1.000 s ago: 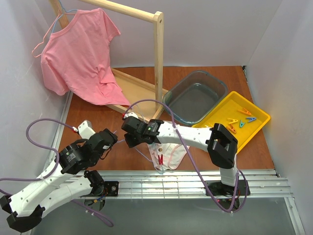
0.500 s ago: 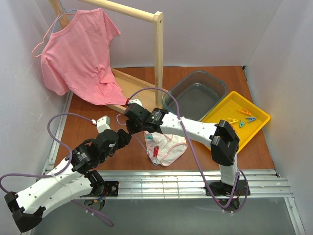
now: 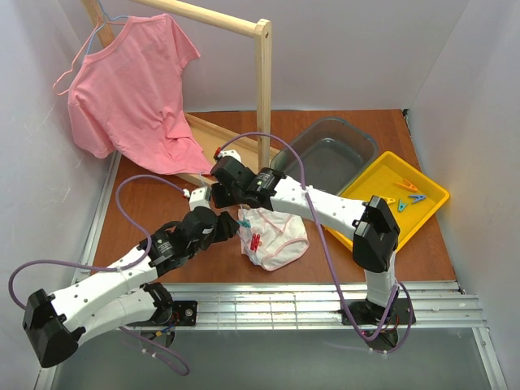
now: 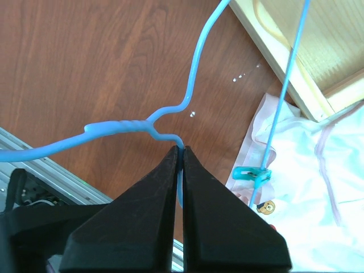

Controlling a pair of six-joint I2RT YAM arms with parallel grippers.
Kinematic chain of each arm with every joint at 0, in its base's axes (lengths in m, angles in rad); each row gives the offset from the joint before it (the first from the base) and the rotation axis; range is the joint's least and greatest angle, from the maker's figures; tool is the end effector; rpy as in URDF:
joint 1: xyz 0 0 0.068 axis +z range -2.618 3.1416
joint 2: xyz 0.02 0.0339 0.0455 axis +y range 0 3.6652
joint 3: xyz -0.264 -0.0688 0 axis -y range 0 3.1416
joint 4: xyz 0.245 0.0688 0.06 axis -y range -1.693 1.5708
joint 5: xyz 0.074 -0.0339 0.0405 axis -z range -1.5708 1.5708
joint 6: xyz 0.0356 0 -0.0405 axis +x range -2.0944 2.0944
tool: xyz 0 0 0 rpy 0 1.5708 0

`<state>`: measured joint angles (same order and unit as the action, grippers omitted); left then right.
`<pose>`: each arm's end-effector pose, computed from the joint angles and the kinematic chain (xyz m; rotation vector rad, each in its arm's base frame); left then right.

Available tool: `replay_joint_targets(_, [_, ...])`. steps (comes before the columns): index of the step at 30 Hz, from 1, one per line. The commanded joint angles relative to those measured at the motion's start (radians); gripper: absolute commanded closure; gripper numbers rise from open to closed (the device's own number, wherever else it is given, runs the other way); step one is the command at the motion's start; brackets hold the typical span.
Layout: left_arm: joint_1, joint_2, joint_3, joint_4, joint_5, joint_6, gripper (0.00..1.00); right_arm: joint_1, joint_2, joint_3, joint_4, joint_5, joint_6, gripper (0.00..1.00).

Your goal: Clip the underwear to the hanger

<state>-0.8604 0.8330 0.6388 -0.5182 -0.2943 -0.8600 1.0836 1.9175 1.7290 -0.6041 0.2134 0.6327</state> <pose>0.1227 -0.1268 0.2498 -0.1561 2.3082 -0.5775 0.2117 0.3835 0.2973 -0.4368 2.3792 0.5805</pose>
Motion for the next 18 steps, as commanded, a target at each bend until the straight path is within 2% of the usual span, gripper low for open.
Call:
replay_joint_targets(1, [-0.003,0.043,0.013,0.04,-0.008,0.023,0.3,-0.008,-0.037,0.05,0.015,0.007,0.021,0.99])
replay_joint_targets(8, [-0.006,0.089,0.016,0.069,-0.049,0.026,0.31,-0.011,-0.052,0.057,0.015,-0.009,0.036,0.99])
replay_joint_targets(18, [-0.025,0.143,0.007,0.119,-0.055,0.012,0.46,-0.021,-0.069,0.083,0.023,-0.019,0.087,0.99])
